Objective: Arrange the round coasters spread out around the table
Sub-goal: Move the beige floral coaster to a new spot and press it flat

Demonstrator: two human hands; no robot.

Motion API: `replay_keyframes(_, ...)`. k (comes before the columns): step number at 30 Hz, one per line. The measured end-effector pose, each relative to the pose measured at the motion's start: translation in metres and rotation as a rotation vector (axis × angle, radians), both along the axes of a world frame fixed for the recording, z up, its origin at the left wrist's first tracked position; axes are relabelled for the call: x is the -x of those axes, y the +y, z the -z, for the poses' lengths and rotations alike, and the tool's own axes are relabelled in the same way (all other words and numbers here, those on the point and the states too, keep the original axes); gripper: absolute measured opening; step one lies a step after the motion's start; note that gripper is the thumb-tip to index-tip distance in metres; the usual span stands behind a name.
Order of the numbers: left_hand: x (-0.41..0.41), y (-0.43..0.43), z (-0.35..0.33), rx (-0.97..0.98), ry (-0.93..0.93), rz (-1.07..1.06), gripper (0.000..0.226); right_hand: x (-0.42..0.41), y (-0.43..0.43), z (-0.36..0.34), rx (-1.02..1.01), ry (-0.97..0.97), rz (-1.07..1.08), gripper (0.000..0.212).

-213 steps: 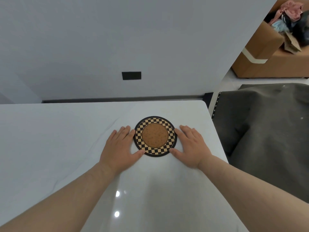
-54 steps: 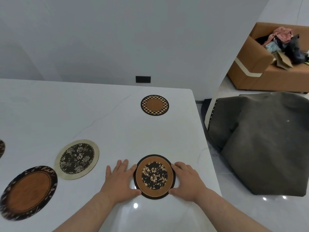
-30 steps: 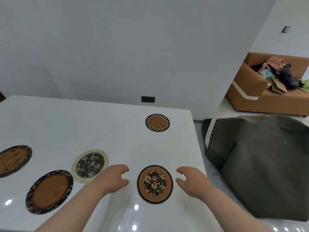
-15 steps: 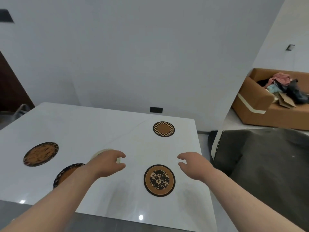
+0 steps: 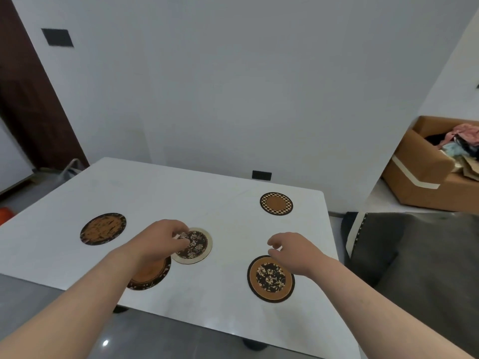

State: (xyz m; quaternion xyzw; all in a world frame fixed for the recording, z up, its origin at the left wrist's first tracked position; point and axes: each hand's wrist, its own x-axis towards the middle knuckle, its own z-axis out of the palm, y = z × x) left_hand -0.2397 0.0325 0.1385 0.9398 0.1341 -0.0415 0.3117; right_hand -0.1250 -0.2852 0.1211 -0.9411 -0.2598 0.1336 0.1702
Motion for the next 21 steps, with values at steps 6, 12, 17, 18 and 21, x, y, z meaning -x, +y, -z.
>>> replay_keyframes(6, 0.023, 0.044, 0.004, -0.021, 0.021, 0.028, 0.043, 0.022, 0.044, -0.002, 0.002, 0.014, 0.009, 0.038)
replay_keyframes(12, 0.055, 0.096, 0.012, -0.029, 0.058, 0.053, 0.041, 0.062, 0.093, 0.005, 0.093, 0.029, 0.005, 0.041)
replay_keyframes(17, 0.08, 0.125, 0.02, -0.014, 0.072, 0.085, 0.016, 0.093, 0.121, 0.009, 0.115, 0.008, 0.023, 0.043)
replay_keyframes(18, 0.085, 0.131, 0.02, -0.03, 0.076, 0.097, 0.018, 0.097, 0.125, 0.008, 0.117, -0.002, 0.03, 0.043)
replay_keyframes(21, 0.095, 0.146, 0.021, -0.074, 0.083, 0.124, 0.032, 0.107, 0.134, 0.007, 0.127, -0.025, 0.046, 0.042)
